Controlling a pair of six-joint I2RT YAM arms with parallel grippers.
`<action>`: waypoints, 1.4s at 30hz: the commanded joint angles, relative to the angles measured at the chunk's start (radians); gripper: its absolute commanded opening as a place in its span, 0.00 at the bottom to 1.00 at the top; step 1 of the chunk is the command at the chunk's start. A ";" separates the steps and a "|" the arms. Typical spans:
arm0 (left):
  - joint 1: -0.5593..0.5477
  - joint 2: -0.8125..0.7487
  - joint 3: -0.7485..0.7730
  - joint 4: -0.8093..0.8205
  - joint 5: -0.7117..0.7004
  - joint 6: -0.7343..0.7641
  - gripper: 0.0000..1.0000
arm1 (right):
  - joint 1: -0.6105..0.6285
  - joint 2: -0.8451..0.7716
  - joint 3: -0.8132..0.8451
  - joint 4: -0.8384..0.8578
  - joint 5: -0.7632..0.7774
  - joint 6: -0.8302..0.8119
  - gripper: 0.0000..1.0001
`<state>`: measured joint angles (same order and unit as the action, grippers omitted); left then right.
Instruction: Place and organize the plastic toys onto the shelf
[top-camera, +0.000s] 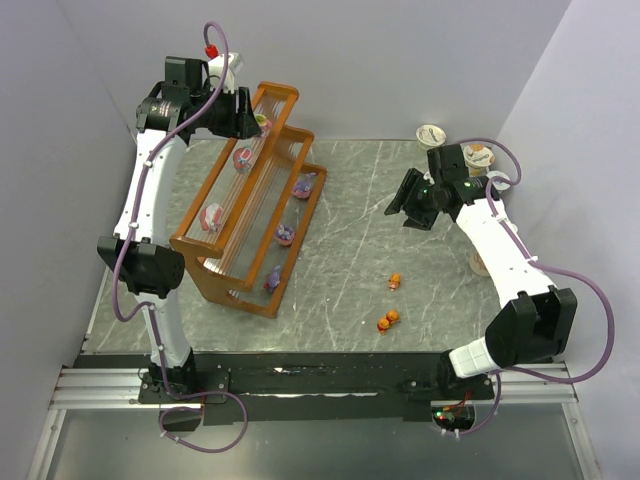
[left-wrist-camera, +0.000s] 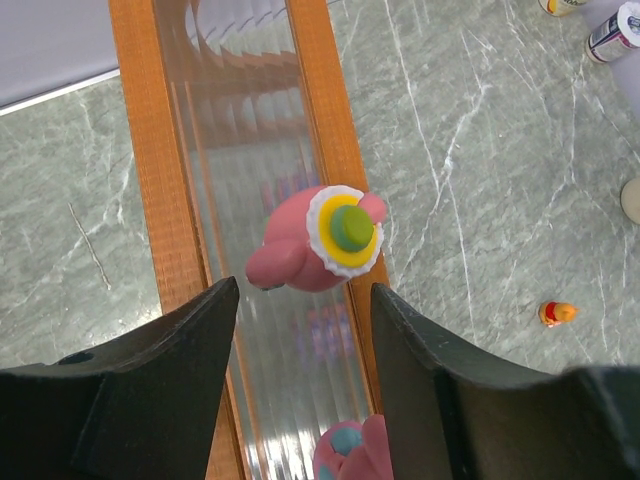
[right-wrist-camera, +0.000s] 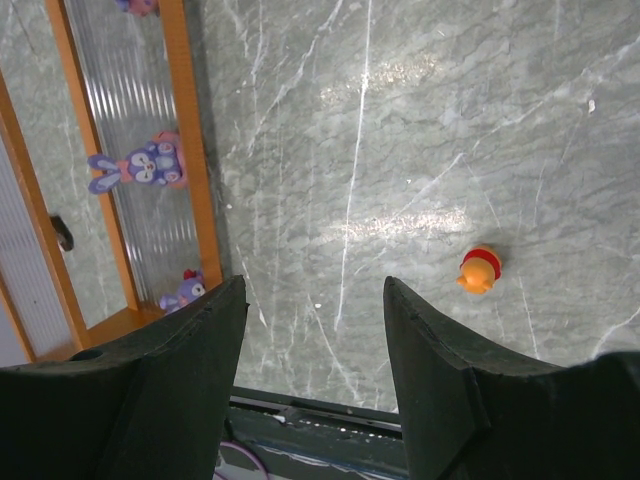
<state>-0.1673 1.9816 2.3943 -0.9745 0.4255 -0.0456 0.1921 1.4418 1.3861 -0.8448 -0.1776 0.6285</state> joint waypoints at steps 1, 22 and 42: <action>-0.005 -0.015 0.039 0.023 0.027 -0.011 0.62 | 0.006 -0.001 0.030 0.029 0.007 -0.030 0.64; -0.003 -0.202 -0.185 0.268 -0.086 -0.164 0.76 | 0.259 0.247 0.497 0.348 -0.121 -0.138 0.45; 0.006 -0.179 -0.293 0.445 -0.197 -0.392 0.44 | 0.349 0.586 0.732 0.702 -0.322 -0.112 0.00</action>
<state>-0.1669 1.7943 2.0804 -0.5610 0.2600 -0.4053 0.5152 2.0068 2.0651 -0.2573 -0.4526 0.5125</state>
